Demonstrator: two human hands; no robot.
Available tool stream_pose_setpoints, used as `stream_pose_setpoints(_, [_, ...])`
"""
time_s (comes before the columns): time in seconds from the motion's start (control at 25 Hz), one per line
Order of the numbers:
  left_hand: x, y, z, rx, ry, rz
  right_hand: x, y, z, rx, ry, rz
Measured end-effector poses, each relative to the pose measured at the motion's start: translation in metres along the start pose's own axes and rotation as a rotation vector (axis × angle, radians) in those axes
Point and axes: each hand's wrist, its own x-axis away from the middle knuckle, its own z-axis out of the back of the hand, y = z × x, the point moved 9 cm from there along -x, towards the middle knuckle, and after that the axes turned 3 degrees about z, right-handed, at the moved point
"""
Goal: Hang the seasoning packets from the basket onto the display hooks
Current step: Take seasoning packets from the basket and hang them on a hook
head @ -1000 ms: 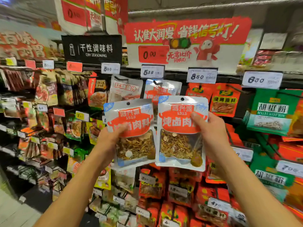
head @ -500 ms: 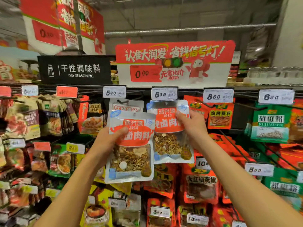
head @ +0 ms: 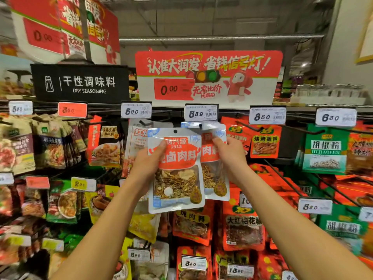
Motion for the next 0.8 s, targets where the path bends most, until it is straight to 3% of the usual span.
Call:
stream_pose_setpoints(0.16, [-0.014,0.005,-0.036,-0.042,-0.056,-0.009,0.003,-0.011,0.002,-0.034,0.041,0.049])
stream_pose_setpoints(0.32, [-0.026,0.005,-0.058,-0.030,-0.060,0.050,-0.001,-0.022,0.002,0.094,0.069,0.063])
stream_pose_setpoints(0.8, [-0.033,0.000,-0.066,-0.032,-0.019,0.123,-0.011,-0.037,0.003,0.151,0.167,0.140])
